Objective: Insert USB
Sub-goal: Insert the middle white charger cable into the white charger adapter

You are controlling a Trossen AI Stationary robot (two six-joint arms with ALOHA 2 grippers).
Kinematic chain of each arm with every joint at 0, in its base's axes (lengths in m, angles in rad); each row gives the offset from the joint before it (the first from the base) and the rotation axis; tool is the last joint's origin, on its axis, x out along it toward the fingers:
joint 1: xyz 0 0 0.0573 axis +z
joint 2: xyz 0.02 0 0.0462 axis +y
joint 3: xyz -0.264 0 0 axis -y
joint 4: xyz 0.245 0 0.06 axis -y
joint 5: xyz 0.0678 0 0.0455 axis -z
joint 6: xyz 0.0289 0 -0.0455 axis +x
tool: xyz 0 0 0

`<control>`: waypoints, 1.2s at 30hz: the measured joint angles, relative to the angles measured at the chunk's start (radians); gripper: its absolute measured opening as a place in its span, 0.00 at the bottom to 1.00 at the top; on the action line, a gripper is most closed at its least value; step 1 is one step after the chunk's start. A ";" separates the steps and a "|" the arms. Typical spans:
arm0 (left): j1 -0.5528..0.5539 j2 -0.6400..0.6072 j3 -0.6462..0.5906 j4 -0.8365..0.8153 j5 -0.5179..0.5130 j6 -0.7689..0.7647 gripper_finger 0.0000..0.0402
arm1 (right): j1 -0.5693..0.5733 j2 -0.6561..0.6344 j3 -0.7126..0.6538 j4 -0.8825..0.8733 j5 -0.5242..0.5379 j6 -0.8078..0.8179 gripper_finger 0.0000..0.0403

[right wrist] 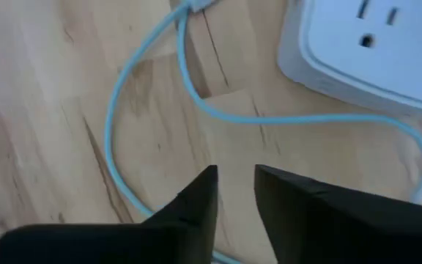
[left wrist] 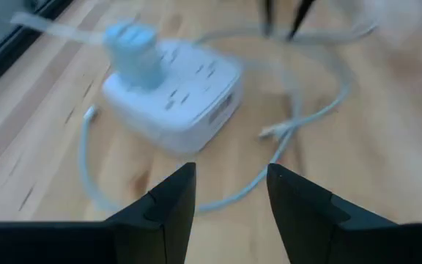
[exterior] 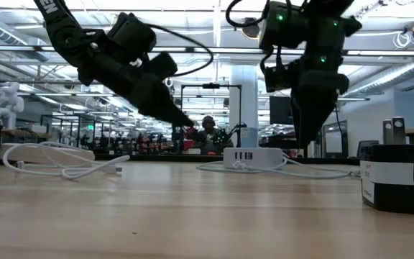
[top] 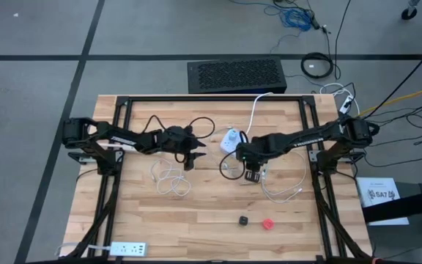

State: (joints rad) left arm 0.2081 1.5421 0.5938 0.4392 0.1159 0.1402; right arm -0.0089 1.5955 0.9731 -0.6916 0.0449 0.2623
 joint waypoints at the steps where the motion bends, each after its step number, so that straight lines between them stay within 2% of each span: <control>1: 0.000 0.000 0.000 -0.017 -0.025 -0.002 0.43 | 0.006 0.000 -0.015 0.028 0.000 0.009 0.18; 8: 0.014 0.000 0.016 -0.087 -0.194 -0.028 0.43 | 0.056 0.000 -0.034 0.086 0.002 0.015 0.04; 15: 0.056 0.036 0.124 -0.198 -0.186 -0.027 0.43 | 0.056 0.000 -0.034 0.133 0.009 0.006 0.01; 19: 0.057 0.123 0.188 -0.227 -0.133 -0.016 0.43 | 0.057 0.000 -0.034 0.138 0.009 0.006 0.00; 23: 0.046 0.233 0.249 -0.232 -0.123 0.005 0.43 | 0.071 -0.016 -0.033 0.128 0.011 0.002 0.00; 27: 0.036 0.316 0.318 -0.332 -0.119 0.020 0.43 | 0.080 -0.042 -0.033 0.106 0.028 -0.001 0.00; 31: 0.004 0.333 0.361 -0.476 -0.122 0.024 0.42 | 0.083 -0.071 -0.033 0.075 0.042 0.004 0.00; 36: -0.066 0.285 0.360 -0.622 -0.132 0.022 0.33 | 0.083 -0.102 -0.033 0.051 0.042 0.010 0.00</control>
State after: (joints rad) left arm 0.1419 1.8274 0.9543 -0.1828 -0.0162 0.1618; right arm 0.0742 1.4935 0.9401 -0.6411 0.0870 0.2724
